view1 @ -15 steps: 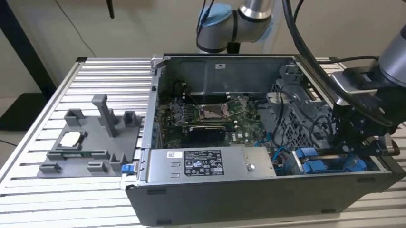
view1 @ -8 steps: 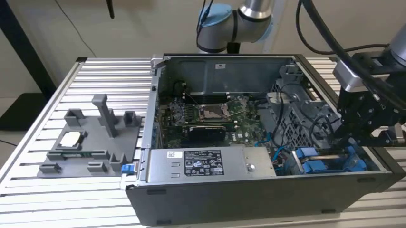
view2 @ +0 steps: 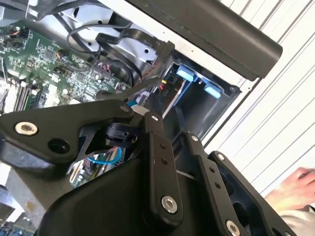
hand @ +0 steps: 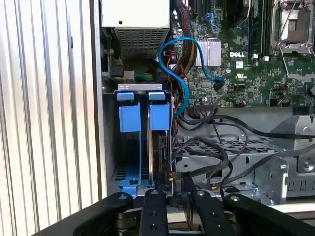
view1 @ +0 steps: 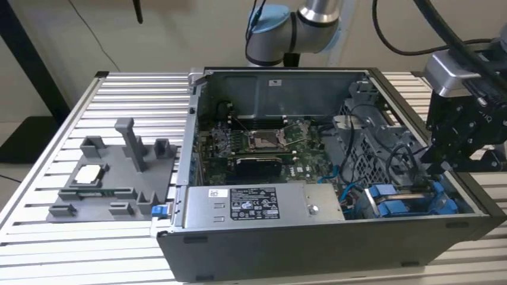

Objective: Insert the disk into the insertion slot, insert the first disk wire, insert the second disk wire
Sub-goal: 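Insert the first disk wire, then insert the second disk wire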

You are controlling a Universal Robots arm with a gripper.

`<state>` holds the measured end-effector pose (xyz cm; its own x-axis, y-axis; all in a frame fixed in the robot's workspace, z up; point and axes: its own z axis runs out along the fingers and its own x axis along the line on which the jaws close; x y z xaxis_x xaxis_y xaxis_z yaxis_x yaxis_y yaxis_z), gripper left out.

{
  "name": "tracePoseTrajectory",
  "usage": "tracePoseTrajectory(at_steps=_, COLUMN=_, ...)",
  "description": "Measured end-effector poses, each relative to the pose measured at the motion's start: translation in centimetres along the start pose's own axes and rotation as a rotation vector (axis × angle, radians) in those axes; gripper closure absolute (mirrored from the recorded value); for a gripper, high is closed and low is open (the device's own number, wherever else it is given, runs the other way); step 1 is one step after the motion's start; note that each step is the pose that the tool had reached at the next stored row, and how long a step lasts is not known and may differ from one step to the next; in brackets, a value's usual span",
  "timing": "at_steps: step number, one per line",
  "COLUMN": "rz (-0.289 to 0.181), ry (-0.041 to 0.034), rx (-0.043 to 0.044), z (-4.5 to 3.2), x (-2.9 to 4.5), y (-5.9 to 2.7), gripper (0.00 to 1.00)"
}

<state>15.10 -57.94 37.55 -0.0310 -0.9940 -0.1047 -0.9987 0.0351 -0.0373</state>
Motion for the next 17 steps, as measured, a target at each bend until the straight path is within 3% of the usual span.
tracePoseTrajectory(at_steps=3, rz=0.001, ry=0.0005, rx=0.0002, z=-0.01, x=-0.07, y=-0.17, gripper=0.73)
tracePoseTrajectory(at_steps=8, rz=0.002, ry=0.0004, rx=0.0002, z=0.13, x=-0.81, y=-1.68, gripper=0.73)
tracePoseTrajectory(at_steps=17, rz=0.002, ry=0.0003, rx=0.0000, z=-0.24, x=-2.20, y=-2.58, gripper=0.73)
